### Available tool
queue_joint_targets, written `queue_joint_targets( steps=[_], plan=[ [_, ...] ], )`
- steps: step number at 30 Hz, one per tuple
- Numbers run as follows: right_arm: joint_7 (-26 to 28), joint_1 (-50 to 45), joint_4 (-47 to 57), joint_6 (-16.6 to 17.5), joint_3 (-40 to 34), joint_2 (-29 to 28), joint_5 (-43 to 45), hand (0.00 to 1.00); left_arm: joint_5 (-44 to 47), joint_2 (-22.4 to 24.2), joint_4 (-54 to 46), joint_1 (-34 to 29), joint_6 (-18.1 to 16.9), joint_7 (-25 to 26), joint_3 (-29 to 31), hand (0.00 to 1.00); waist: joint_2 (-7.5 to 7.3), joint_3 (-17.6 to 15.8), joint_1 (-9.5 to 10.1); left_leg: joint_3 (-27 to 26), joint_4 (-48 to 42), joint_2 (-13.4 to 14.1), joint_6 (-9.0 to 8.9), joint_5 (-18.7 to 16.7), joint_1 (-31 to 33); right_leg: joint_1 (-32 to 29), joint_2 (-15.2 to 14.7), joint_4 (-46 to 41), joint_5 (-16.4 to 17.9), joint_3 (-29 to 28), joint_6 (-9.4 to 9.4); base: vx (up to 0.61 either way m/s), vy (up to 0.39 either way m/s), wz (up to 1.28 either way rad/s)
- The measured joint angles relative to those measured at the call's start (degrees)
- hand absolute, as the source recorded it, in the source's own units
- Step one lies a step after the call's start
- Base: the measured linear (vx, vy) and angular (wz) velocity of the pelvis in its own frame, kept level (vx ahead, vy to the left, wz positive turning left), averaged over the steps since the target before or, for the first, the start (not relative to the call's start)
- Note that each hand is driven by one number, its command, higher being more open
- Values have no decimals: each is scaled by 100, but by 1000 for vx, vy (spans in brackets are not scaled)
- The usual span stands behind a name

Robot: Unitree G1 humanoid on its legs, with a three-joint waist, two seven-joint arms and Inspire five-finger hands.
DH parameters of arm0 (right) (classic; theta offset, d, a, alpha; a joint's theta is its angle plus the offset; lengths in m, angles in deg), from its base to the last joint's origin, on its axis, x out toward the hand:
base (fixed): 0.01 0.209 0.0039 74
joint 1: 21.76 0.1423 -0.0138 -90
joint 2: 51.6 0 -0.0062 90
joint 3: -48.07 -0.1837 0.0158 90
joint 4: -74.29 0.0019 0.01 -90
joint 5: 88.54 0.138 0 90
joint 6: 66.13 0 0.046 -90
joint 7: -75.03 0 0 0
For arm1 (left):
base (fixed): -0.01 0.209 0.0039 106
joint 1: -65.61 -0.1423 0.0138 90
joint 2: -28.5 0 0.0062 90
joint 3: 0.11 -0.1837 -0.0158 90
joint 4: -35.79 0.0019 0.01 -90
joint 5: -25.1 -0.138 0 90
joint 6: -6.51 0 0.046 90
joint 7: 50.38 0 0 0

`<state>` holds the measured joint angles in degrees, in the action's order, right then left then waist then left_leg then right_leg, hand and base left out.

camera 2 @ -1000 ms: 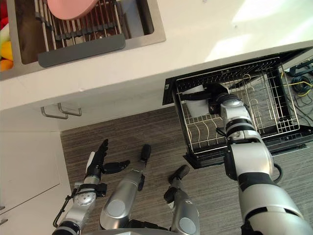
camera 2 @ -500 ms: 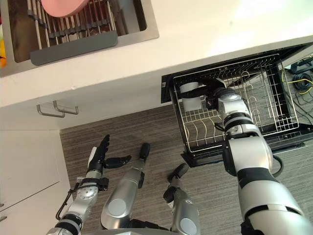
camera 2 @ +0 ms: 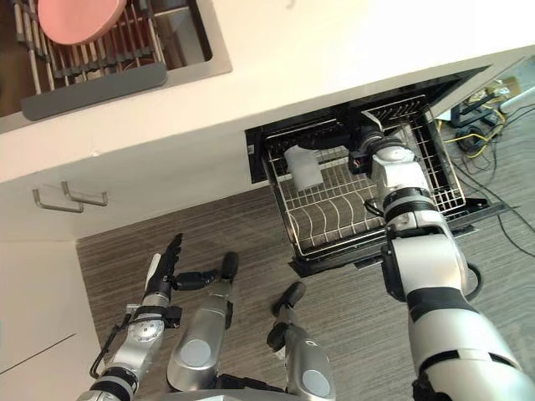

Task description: Walk over to the sink, pick up the cup, carry it to the dishwasher, place the cup inside the dishwasher, then close the dishwasher door

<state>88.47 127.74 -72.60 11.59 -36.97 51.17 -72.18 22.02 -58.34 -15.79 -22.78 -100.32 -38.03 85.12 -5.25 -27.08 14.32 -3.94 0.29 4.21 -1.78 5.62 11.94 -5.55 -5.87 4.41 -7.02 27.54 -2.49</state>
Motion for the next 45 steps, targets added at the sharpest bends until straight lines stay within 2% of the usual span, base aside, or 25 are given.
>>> queue_joint_targets(
  steps=[1,3,4,5,7,8,9,11,13,16,18,21,24,27,34,37,38,39,40,41,42,43,44,45],
  plan=[
    [6,-49,68,0,0,0,27,100,-10,0,0,-12,0,4,8,100,-10,6,-9,-7,10,0,0,0,-12,8,0,2,0,-8,-1,86,22,-14],
    [-15,-993,1261,-9,-81,-52,443,100,-114,-7,50,-212,23,67,177,100,-175,122,-176,-127,141,2,0,0,-203,82,1,10,1,-145,-5,88,32,-21],
    [-69,-1203,1501,-12,-162,-113,523,100,-141,4,82,-238,46,80,223,100,-212,146,-213,-155,158,2,1,-3,-247,102,0,11,1,-178,-6,85,36,-19],
    [-244,-1642,2007,-16,-432,-335,681,100,-145,8,160,-289,87,147,270,100,-269,198,-343,-172,184,2,4,-19,-343,176,1,30,0,-216,-8,63,31,-12],
    [-493,-2220,2654,-21,-742,-743,738,100,-148,32,352,-337,126,229,336,100,-378,312,-464,-303,195,10,-10,-82,-494,255,4,36,14,-340,-27,75,44,-33],
    [-706,-2844,3273,-23,-875,-1084,794,100,-152,63,513,-403,159,313,412,100,-457,533,-554,-442,184,21,-15,-150,-561,258,5,38,29,-476,-46,64,39,-48],
    [-787,-3130,3574,-23,-899,-1227,792,100,-153,88,559,-453,159,372,448,100,-474,644,-616,-480,180,24,-15,-176,-583,259,6,38,35,-518,-54,74,35,-44],
    [-1022,-4400,4735,-22,-910,-1725,696,100,-232,245,703,-696,158,574,503,100,-467,1121,-879,-636,144,25,-27,-297,-692,295,-4,39,85,-629,-89,99,34,-35],
    [-1009,-5120,5352,-13,-910,-1919,592,100,-268,300,705,-860,144,643,497,100,-415,1315,-1048,-740,115,22,-30,-378,-855,404,-15,40,134,-743,-103,68,21,-34],
    [-927,-5745,6059,12,-994,-2005,418,100,-263,409,940,-947,94,636,497,100,-285,1535,-1262,-924,67,44,-50,-460,-1046,508,-5,41,181,-925,-91,6,9,-33],
    [-828,-5838,6391,84,-1088,-2005,415,100,-246,491,1071,-979,72,642,531,100,-174,1593,-1365,-1013,75,70,-70,-475,-1184,590,22,43,184,-1017,-84,-15,-9,-26],
    [-560,-5870,6684,351,-1215,-2000,497,100,-232,567,1198,-1013,33,642,544,100,-51,1725,-1401,-1081,113,101,-88,-486,-1314,656,63,56,198,-1088,-62,-7,-14,-14],
    [-223,-5889,7009,606,-1253,-1970,659,100,-127,645,1212,-1075,-34,640,554,100,-1,1788,-1398,-1076,154,111,-99,-480,-1403,727,78,67,206,-1079,-53,15,-6,0],
    [11,-5836,7119,814,-1164,-1963,788,100,-75,660,1353,-1068,-97,642,570,100,8,1883,-1390,-1045,160,103,-97,-480,-1474,821,71,68,215,-1036,-63,36,6,6],
    [31,-5563,7118,1007,-696,-1839,956,100,95,722,1519,-1050,-238,624,768,100,8,1913,-1324,-687,162,21,-79,-476,-1541,1075,-8,72,311,-716,-125,1,13,26],
    [12,-5527,7117,1077,-502,-1826,1084,100,89,732,1586,-997,-238,625,770,100,50,1992,-1182,-549,133,-31,-71,-558,-1530,1012,-103,-282,546,-617,-180,21,27,29],
    [-23,-5527,7114,1138,-421,-1828,1118,100,84,726,1596,-998,-239,627,767,100,58,1997,-1198,-412,98,-77,-32,-599,-1522,848,-251,-861,837,-534,-207,50,65,63],
    [-81,-5526,7107,1244,-337,-1821,1155,100,85,729,1618,-991,-235,629,742,100,83,1996,-1212,-209,100,-137,5,-625,-1506,555,-418,-1753,1136,-731,-135,40,72,73],
    [-132,-5534,7101,1302,-303,-1822,1157,100,81,719,1628,-992,-233,629,713,100,114,1992,-1242,-65,81,-145,22,-629,-1494,413,-433,-2108,1183,-1021,-58,52,78,90],
    [-216,-5565,7100,1396,-270,-1828,1159,100,67,696,1632,-1001,-230,628,688,100,131,1984,-1315,199,9,-146,52,-628,-1473,199,-404,-2669,1248,-1557,53,62,16,143],
    [-322,-5683,7119,1536,-244,-1836,1157,100,-4,626,1672,-1002,-209,623,644,100,154,1982,-1508,703,-105,-148,78,-595,-1352,101,-150,-2915,1550,-2361,39,61,1,172],
    [-397,-5767,7163,1608,-244,-1834,1151,100,-27,589,1698,-993,-203,624,646,100,129,1998,-1566,950,-162,-160,25,-544,-1280,118,15,-2859,1654,-2714,9,53,-92,192],
    [-523,-5895,7263,1687,-244,-1833,1148,100,-44,535,1728,-989,-202,623,642,100,50,2050,-1597,1222,-247,-249,-6,-524,-1155,127,193,-2636,1688,-3132,-48,81,-189,189],
    [-664,-6063,7446,1752,-297,-1833,1148,100,-33,449,1734,-986,-173,610,631,100,-144,2175,-1542,1613,-409,-534,-32,-536,-916,143,93,-2313,1782,-3271,-81,111,-230,165]
  ],
)
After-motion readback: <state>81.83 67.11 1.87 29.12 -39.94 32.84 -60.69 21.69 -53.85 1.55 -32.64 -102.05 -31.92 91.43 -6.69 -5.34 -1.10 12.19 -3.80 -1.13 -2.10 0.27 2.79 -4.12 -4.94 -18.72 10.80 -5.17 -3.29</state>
